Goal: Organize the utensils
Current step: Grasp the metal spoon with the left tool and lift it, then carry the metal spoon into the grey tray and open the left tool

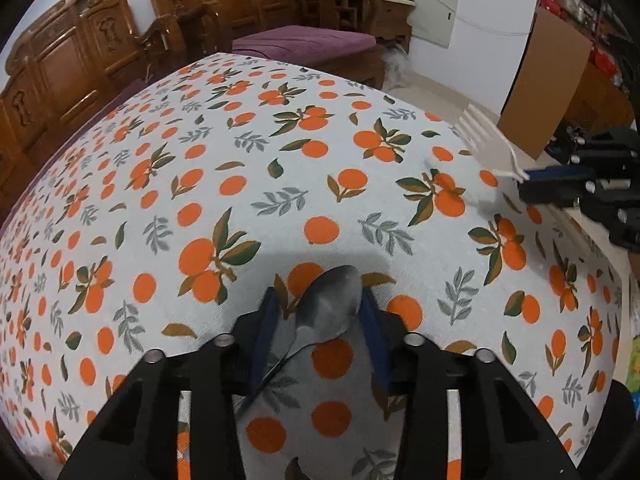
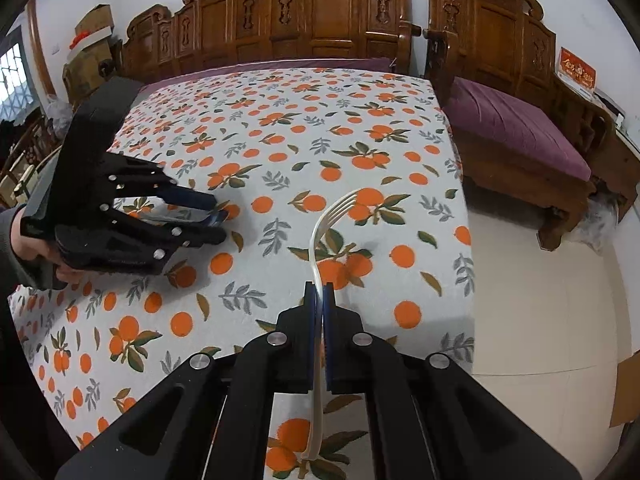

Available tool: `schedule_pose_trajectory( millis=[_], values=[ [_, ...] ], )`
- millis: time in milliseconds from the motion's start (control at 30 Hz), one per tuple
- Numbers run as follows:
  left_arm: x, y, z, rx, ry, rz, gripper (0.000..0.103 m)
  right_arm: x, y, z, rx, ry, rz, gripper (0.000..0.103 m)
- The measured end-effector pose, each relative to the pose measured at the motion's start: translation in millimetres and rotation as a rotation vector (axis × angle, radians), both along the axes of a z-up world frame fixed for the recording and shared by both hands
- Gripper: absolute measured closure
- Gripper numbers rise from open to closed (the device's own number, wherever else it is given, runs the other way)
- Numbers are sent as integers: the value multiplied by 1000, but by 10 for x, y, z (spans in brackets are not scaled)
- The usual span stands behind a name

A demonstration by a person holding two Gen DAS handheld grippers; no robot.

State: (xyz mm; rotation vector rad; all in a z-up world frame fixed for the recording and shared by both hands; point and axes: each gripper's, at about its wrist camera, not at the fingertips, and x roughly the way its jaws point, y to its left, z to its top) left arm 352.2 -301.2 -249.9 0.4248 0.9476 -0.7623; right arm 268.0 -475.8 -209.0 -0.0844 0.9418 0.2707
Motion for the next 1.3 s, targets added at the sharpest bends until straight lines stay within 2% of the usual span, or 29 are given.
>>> schedule_pose_trajectory(
  millis=[33,133,400,800,1067,1300],
  values=[
    [3,-5,4,0,-1,-1,74,-4,24,-7,4,2,5,99],
    [8,-4,9,0,2,3,74,-18,102,-14,21,2,16,99],
    [-75,214,141,-27,-25,103,75,-95,441,-4,39,-4,54,99],
    [-565,905,934,-192,-180,248,76,-252,921,432,40,-95,76,99],
    [-834,1314,1321,-244,-249,330,76,-385,1197,641,23,-127,80,99],
    [-1002,1791,1624,-251,-293,425,76,-428,1555,836,47,-165,97,99]
  ],
)
